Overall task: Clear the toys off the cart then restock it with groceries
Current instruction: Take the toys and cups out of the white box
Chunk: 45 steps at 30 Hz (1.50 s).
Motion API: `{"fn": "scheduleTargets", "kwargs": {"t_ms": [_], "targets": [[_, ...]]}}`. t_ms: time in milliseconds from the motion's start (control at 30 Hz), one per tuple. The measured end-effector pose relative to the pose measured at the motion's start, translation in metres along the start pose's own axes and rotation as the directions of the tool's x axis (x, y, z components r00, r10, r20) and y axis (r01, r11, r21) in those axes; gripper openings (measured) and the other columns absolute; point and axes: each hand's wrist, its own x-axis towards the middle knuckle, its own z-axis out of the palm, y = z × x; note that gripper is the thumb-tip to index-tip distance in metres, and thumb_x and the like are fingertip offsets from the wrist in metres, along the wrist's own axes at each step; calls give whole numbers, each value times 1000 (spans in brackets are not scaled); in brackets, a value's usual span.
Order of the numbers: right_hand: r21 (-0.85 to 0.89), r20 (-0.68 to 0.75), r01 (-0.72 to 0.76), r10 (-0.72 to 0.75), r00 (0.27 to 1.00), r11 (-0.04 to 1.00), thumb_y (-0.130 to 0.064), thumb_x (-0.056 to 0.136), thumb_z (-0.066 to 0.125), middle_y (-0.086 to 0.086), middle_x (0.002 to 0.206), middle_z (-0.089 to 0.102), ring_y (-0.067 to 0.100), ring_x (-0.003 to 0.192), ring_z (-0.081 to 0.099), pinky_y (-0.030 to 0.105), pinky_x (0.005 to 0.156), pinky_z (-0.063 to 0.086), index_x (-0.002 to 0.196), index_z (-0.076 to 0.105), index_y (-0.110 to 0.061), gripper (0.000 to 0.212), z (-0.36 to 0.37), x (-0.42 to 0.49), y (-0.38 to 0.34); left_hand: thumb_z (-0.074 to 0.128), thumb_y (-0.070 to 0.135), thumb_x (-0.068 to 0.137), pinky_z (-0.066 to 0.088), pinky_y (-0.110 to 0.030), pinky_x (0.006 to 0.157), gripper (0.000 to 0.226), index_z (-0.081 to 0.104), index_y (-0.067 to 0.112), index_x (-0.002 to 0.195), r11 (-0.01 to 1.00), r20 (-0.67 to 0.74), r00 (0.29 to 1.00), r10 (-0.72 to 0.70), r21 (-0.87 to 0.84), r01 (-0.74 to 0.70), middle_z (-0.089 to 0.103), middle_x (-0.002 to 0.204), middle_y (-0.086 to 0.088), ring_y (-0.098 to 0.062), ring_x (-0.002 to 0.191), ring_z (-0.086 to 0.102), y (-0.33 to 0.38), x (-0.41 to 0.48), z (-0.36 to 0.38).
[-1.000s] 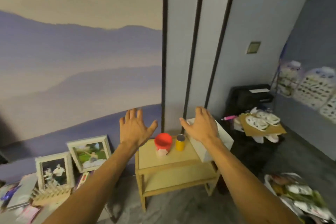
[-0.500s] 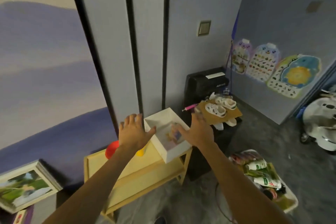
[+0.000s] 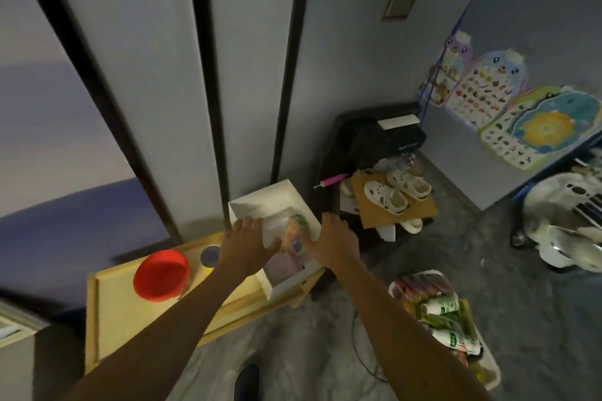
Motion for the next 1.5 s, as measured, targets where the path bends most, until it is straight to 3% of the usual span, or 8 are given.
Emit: {"fn": "scheduleTargets", "kwargs": {"t_ms": [433,667,767,867,1000,1133,1333,1500], "targets": [[23,197,258,-258,946,966,-78,90,53,2,138,61,23,122,62,40,99,57,143,49,-22,77,104,127,15,71,49,99,46,-39,110,77,38,17,161,908,355,919,-173,-305,288,43,162,-12,-32,140,55,27,56,99],[-31,346,489,-450,824,872,-62,83,79,10,159,44,34,145,44,49,119,43,153,37,-19,92,168,179,27,73,44,98,42,-29,109,72,43,19,158,935,456,858,-236,-134,329,49,155,-8,-24,136,52,25,89,167],[-70,421,539,-465,778,839,-54,76,89,13,171,26,42,157,24,58,127,27,162,22,-24,113,196,192,37,71,54,94,49,-43,105,66,48,18,144,958,501,822,-273,66,278,55,139,-4,-27,127,55,20,87,188],[-131,469,588,-473,746,798,-61,67,92,15,170,26,48,153,28,62,123,33,162,21,-32,122,212,196,41,66,36,98,53,-47,99,44,50,18,135,960,461,845,-273,181,212,58,131,-5,-28,119,59,21,84,192],[-168,411,634,-531,741,755,-45,81,84,13,146,54,37,125,55,47,100,52,134,57,-30,61,220,200,41,64,26,98,52,-47,94,41,50,17,136,951,425,862,-275,253,178,57,132,-7,-30,123,56,25,83,189],[-78,401,625,-550,733,777,-40,88,83,7,122,65,26,102,66,36,85,60,124,67,-21,44,201,205,37,63,26,98,53,-41,95,37,56,15,133,945,370,891,-262,286,158,62,129,-4,-27,121,61,26,83,173],[176,341,510,-538,771,842,-46,90,82,2,112,72,19,101,69,38,97,59,116,73,-16,41,147,212,34,75,62,82,55,-41,94,81,48,23,148,953,149,947,-284,-65,296,63,138,-2,-27,125,61,22,62,113],[333,210,445,-526,824,831,-34,101,70,-1,104,74,12,85,69,21,77,58,117,76,-15,25,54,199,0,83,58,76,52,-35,74,84,47,26,145,886,-94,906,-413,-271,376,69,129,0,-29,112,69,13,26,45]]}}
